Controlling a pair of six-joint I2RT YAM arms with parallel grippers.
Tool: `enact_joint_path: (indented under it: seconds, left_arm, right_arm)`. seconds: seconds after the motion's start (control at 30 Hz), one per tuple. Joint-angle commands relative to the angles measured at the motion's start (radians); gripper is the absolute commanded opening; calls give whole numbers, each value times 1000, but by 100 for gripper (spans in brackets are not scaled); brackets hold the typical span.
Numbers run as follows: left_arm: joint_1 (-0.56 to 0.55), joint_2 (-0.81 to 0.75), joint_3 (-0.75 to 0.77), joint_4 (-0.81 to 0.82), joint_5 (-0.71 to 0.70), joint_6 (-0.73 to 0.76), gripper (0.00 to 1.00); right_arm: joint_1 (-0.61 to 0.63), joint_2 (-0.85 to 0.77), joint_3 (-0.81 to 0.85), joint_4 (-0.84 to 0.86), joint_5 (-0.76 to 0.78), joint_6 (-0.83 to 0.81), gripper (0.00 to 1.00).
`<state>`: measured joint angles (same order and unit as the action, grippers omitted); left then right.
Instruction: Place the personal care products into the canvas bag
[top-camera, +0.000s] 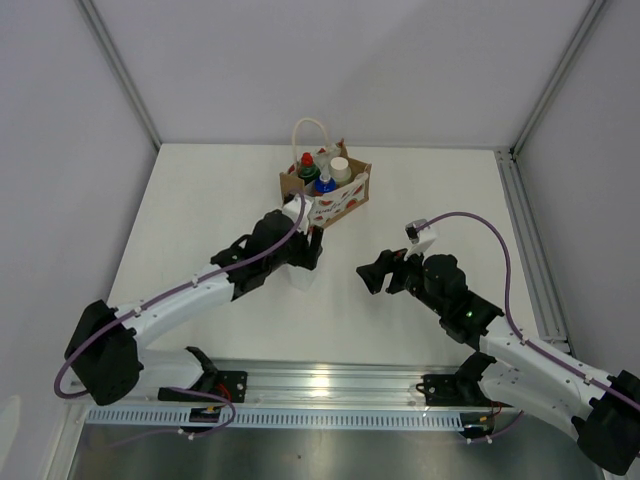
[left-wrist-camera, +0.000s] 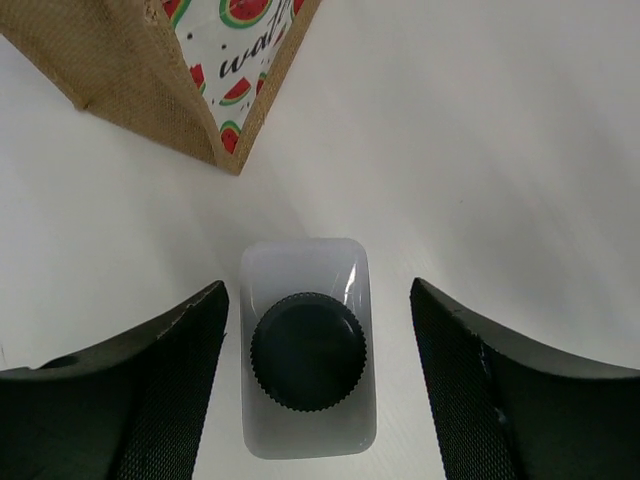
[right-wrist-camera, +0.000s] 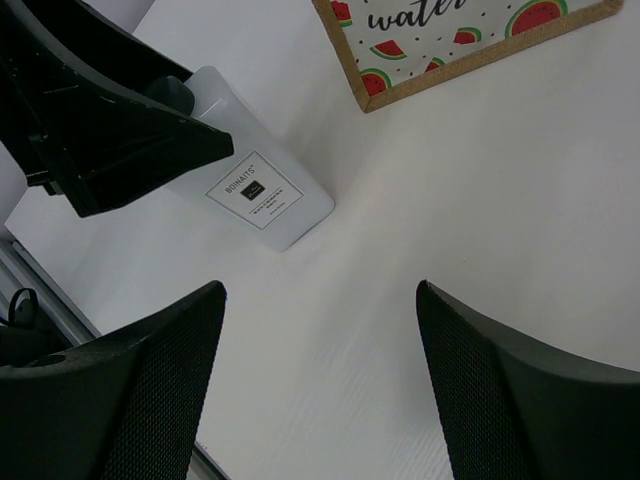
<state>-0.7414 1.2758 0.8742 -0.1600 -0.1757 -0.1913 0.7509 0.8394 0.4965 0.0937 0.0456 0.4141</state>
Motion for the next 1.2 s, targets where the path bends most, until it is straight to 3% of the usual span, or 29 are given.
enact_joint_path:
  seconds: [0.0, 0.43, 0.8, 0.9, 1.0, 1.03, 1.17]
  left_arm:
    - [-1, -56, -59, 152, 21, -5, 77]
    - [-1, -16, -237, 438, 1, -53, 75]
    - [-1, -3, -327, 585, -47, -57, 62]
    - [-1, -3, -328, 586, -51, -60, 54]
    - [-1, -9, -327, 585, -70, -60, 20]
    - [-1, -13, -320, 583, -77, -62, 2]
    - [-1, -53, -291, 547, -91, -68, 1]
  right_arm:
    - [5, -14, 47, 14, 19, -12, 81]
    - [5, -11, 45, 14, 28, -20, 81]
    - [5, -2, 45, 17, 28, -20, 81]
    - [5, -2, 43, 17, 28, -20, 81]
    - [5, 0, 43, 15, 30, -20, 81]
    - [5, 1, 43, 17, 30, -20, 81]
    - [4, 3, 43, 17, 27, -18, 81]
